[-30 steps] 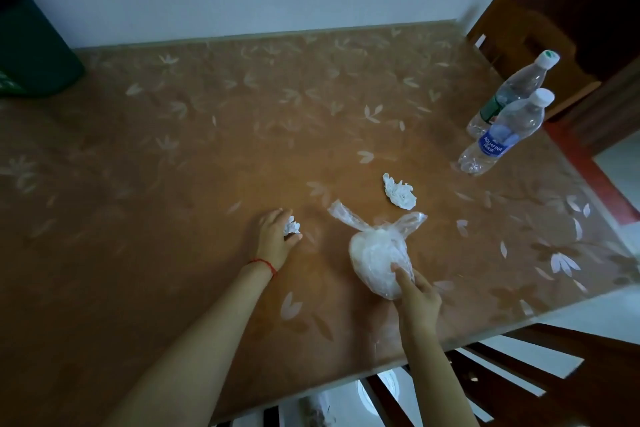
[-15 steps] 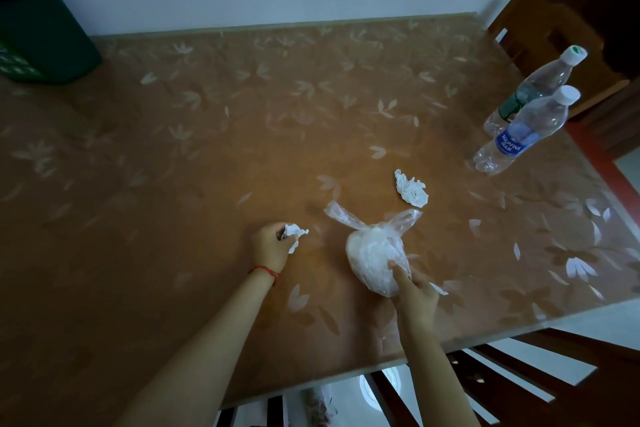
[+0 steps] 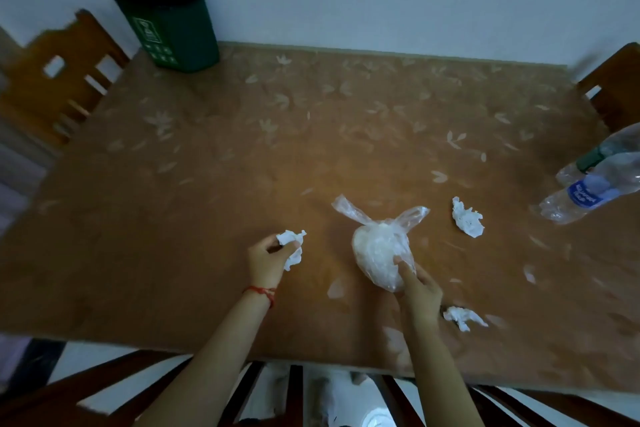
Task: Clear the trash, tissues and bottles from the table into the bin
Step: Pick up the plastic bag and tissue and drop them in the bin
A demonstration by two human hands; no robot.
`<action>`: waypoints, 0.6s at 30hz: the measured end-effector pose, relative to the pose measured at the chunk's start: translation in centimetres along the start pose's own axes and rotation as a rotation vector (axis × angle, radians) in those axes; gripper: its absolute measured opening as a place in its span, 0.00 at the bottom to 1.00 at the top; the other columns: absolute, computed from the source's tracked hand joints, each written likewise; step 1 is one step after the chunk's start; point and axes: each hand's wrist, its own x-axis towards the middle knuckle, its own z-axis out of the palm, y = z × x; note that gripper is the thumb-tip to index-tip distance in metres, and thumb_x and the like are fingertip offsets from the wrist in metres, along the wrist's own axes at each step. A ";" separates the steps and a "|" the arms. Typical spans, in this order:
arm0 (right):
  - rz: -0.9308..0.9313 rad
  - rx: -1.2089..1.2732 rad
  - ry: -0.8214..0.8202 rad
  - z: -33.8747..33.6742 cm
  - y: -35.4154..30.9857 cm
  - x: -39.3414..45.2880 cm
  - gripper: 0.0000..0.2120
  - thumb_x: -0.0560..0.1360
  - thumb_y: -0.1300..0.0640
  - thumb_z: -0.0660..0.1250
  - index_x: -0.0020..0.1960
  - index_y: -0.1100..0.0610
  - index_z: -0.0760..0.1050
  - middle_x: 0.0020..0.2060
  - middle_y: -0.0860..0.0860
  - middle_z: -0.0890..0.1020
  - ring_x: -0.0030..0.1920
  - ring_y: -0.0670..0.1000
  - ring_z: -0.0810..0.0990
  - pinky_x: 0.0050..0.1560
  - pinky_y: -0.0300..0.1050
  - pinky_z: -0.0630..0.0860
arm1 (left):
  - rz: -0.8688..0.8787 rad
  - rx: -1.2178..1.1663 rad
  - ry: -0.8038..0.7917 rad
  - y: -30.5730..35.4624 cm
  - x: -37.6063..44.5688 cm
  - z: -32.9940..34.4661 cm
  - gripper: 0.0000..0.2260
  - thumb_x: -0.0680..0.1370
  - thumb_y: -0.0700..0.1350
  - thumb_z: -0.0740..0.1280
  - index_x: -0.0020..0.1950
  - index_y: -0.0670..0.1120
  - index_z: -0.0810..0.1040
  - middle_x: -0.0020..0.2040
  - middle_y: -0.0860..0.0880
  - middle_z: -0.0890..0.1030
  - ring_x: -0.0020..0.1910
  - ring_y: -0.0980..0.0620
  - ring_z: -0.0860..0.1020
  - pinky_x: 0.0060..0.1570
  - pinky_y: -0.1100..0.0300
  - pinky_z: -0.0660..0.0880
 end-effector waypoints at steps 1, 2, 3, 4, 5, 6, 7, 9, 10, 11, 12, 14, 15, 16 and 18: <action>-0.005 -0.014 -0.022 0.6 0.0 -0.3 0.07 0.68 0.59 0.71 0.32 0.53 0.81 0.38 0.53 0.84 0.41 0.52 0.82 0.47 0.49 0.78 | -0.001 -0.014 0.025 0.3 -0.5 -0.8 0.07 0.69 0.36 0.70 0.31 0.43 0.80 0.23 0.56 0.78 0.26 0.60 0.75 0.26 0.69 0.71; -0.013 -0.028 -0.042 1.1 0.1 -0.7 0.07 0.68 0.59 0.71 0.31 0.54 0.81 0.39 0.56 0.84 0.41 0.53 0.82 0.47 0.49 0.77 | 0.010 -0.041 0.058 0.3 -1.1 -1.8 0.06 0.69 0.34 0.69 0.31 0.39 0.79 0.21 0.55 0.76 0.25 0.60 0.75 0.26 0.69 0.70; -0.024 -0.043 -0.067 1.7 0.1 -1.2 0.07 0.68 0.59 0.71 0.32 0.54 0.81 0.40 0.57 0.84 0.41 0.53 0.81 0.47 0.50 0.77 | 0.026 -0.067 0.096 0.1 -1.5 -2.9 0.06 0.69 0.33 0.68 0.31 0.37 0.78 0.21 0.55 0.76 0.25 0.59 0.75 0.26 0.69 0.70; -0.033 -0.057 -0.098 2.3 0.1 -1.7 0.06 0.69 0.59 0.71 0.33 0.54 0.81 0.40 0.57 0.84 0.41 0.53 0.82 0.47 0.50 0.77 | 0.031 -0.089 0.120 -0.1 -2.0 -4.0 0.07 0.69 0.33 0.68 0.31 0.37 0.77 0.22 0.54 0.76 0.26 0.58 0.75 0.27 0.68 0.70; -0.041 -0.072 -0.130 2.9 0.2 -2.2 0.05 0.69 0.58 0.71 0.34 0.54 0.81 0.40 0.55 0.85 0.42 0.53 0.82 0.48 0.50 0.78 | 0.029 -0.095 0.142 -0.1 -2.5 -5.1 0.08 0.70 0.34 0.68 0.30 0.39 0.76 0.24 0.52 0.76 0.28 0.55 0.75 0.29 0.65 0.70; -0.048 -0.082 -0.160 3.4 0.3 -2.7 0.04 0.69 0.58 0.71 0.36 0.54 0.81 0.39 0.54 0.85 0.42 0.52 0.83 0.47 0.49 0.78 | 0.026 -0.102 0.154 -0.3 -2.9 -6.1 0.10 0.70 0.35 0.68 0.29 0.40 0.74 0.26 0.47 0.75 0.31 0.51 0.75 0.33 0.62 0.70; -0.053 -0.089 -0.188 3.9 0.4 -3.3 0.03 0.69 0.58 0.71 0.37 0.54 0.82 0.38 0.53 0.85 0.41 0.51 0.83 0.45 0.47 0.78 | 0.031 -0.112 0.163 -0.4 -3.4 -7.1 0.13 0.71 0.35 0.67 0.27 0.41 0.72 0.27 0.45 0.73 0.33 0.47 0.74 0.35 0.59 0.70; -0.061 -0.095 -0.241 4.8 0.5 -4.6 0.02 0.69 0.58 0.71 0.39 0.54 0.82 0.36 0.51 0.85 0.38 0.49 0.84 0.39 0.43 0.78 | 0.055 -0.140 0.206 -0.5 -4.5 -9.0 0.17 0.70 0.35 0.67 0.22 0.44 0.69 0.24 0.48 0.72 0.34 0.46 0.76 0.35 0.61 0.71; -0.068 -0.092 -0.265 5.2 0.6 -5.2 0.02 0.69 0.58 0.70 0.39 0.53 0.82 0.37 0.51 0.85 0.38 0.48 0.84 0.38 0.42 0.77 | 0.064 -0.157 0.231 -0.5 -5.0 -10.0 0.18 0.70 0.35 0.66 0.21 0.45 0.68 0.23 0.50 0.72 0.34 0.46 0.77 0.33 0.65 0.72; -0.076 -0.089 -0.287 5.7 0.7 -5.9 0.03 0.69 0.59 0.70 0.39 0.53 0.82 0.37 0.51 0.85 0.39 0.49 0.84 0.39 0.44 0.78 | 0.070 -0.167 0.248 -0.5 -5.6 -10.8 0.19 0.70 0.35 0.66 0.20 0.46 0.68 0.23 0.50 0.72 0.35 0.46 0.78 0.32 0.67 0.71; -0.085 -0.091 -0.309 6.1 0.8 -6.8 0.03 0.70 0.59 0.70 0.39 0.53 0.82 0.39 0.52 0.85 0.41 0.50 0.84 0.42 0.45 0.79 | 0.080 -0.177 0.263 -0.5 -6.2 -11.6 0.19 0.70 0.35 0.66 0.20 0.46 0.68 0.24 0.48 0.72 0.36 0.46 0.79 0.33 0.67 0.72; -0.089 -0.091 -0.350 7.0 1.0 -8.5 0.02 0.69 0.59 0.71 0.41 0.54 0.82 0.40 0.53 0.85 0.43 0.52 0.84 0.47 0.48 0.79 | 0.086 -0.198 0.291 -0.6 -7.4 -13.3 0.19 0.70 0.36 0.66 0.20 0.47 0.69 0.26 0.47 0.73 0.37 0.48 0.80 0.38 0.63 0.72; -0.087 -0.089 -0.371 7.4 1.1 -9.3 0.02 0.69 0.59 0.71 0.42 0.55 0.82 0.40 0.52 0.85 0.44 0.52 0.84 0.47 0.48 0.79 | 0.078 -0.220 0.302 -0.7 -7.9 -14.2 0.19 0.70 0.36 0.67 0.20 0.48 0.69 0.26 0.47 0.73 0.37 0.49 0.79 0.39 0.62 0.72; -0.088 -0.090 -0.390 7.9 1.3 -10.1 0.04 0.69 0.58 0.72 0.43 0.55 0.82 0.40 0.52 0.86 0.43 0.52 0.84 0.47 0.48 0.79 | 0.078 -0.235 0.326 -0.8 -8.4 -15.1 0.19 0.70 0.36 0.68 0.21 0.48 0.71 0.25 0.49 0.74 0.36 0.51 0.79 0.39 0.62 0.72; -0.094 -0.098 -0.426 9.0 1.8 -12.0 0.08 0.68 0.56 0.72 0.46 0.57 0.82 0.40 0.52 0.86 0.43 0.52 0.84 0.45 0.47 0.79 | 0.096 -0.238 0.370 -0.9 -9.4 -17.2 0.18 0.71 0.37 0.68 0.21 0.48 0.72 0.22 0.53 0.75 0.31 0.58 0.78 0.37 0.67 0.72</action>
